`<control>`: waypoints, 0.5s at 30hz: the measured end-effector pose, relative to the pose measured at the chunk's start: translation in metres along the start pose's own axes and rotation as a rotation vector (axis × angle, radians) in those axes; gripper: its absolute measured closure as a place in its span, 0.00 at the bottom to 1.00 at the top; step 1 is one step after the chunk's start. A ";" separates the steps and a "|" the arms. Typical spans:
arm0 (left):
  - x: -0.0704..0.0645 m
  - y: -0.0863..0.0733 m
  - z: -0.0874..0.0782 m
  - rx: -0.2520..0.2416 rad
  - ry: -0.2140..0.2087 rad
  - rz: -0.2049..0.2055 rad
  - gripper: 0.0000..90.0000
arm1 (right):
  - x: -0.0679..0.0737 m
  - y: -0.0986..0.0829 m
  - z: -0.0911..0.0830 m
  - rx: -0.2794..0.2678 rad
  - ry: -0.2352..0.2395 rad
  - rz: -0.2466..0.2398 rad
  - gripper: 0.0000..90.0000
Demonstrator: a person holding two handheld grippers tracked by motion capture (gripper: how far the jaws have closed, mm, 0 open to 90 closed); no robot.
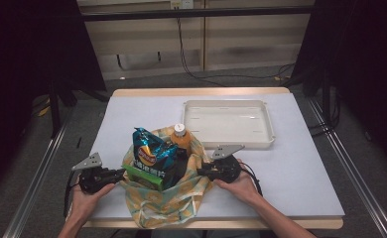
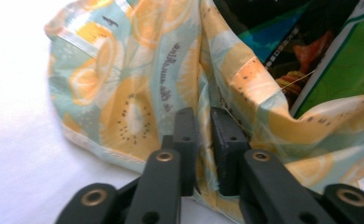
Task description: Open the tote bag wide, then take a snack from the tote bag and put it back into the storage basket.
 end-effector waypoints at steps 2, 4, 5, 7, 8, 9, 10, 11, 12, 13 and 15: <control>0.000 0.002 -0.002 -0.016 0.008 -0.016 0.80 | 0.001 0.002 -0.003 -0.017 0.001 0.004 0.77; 0.000 0.003 -0.003 -0.022 0.013 -0.016 0.74 | 0.001 0.003 -0.007 -0.032 -0.005 0.013 0.73; -0.001 0.004 -0.006 -0.033 0.018 -0.024 0.71 | 0.001 0.006 -0.012 -0.056 0.005 0.023 0.68; -0.003 0.007 -0.009 -0.057 0.030 -0.038 0.63 | 0.003 0.010 -0.018 -0.081 0.001 0.019 0.63; -0.003 0.007 -0.009 -0.057 0.030 -0.038 0.57 | 0.003 0.010 -0.018 -0.081 0.001 0.019 0.63; -0.003 0.008 -0.013 -0.059 0.063 -0.040 0.52 | 0.006 0.014 -0.024 -0.102 0.003 0.015 0.60; -0.003 0.008 -0.013 -0.059 0.063 -0.040 0.46 | 0.006 0.014 -0.024 -0.102 0.003 0.015 0.60; -0.004 0.008 -0.014 -0.064 0.098 -0.044 0.40 | 0.008 0.017 -0.029 -0.126 0.005 0.018 0.56; -0.004 0.008 -0.014 -0.064 0.098 -0.044 0.34 | 0.009 0.019 -0.031 -0.134 0.005 0.019 0.55; -0.006 0.006 -0.015 -0.058 0.101 -0.058 0.29 | 0.010 0.020 -0.033 -0.138 -0.002 0.016 0.53; -0.007 0.005 -0.017 -0.058 0.114 -0.069 0.24 | 0.012 0.023 -0.037 -0.151 -0.022 0.018 0.51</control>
Point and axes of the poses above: each handheld gripper's, and its own axes: z roughly forward along the jaws, y roughly out of its top, x roughly to its left, the point moved 6 cm from there along z, roughly forward along the jaws, and after that the axes turned 4 degrees about x, right-handed, at the moved point
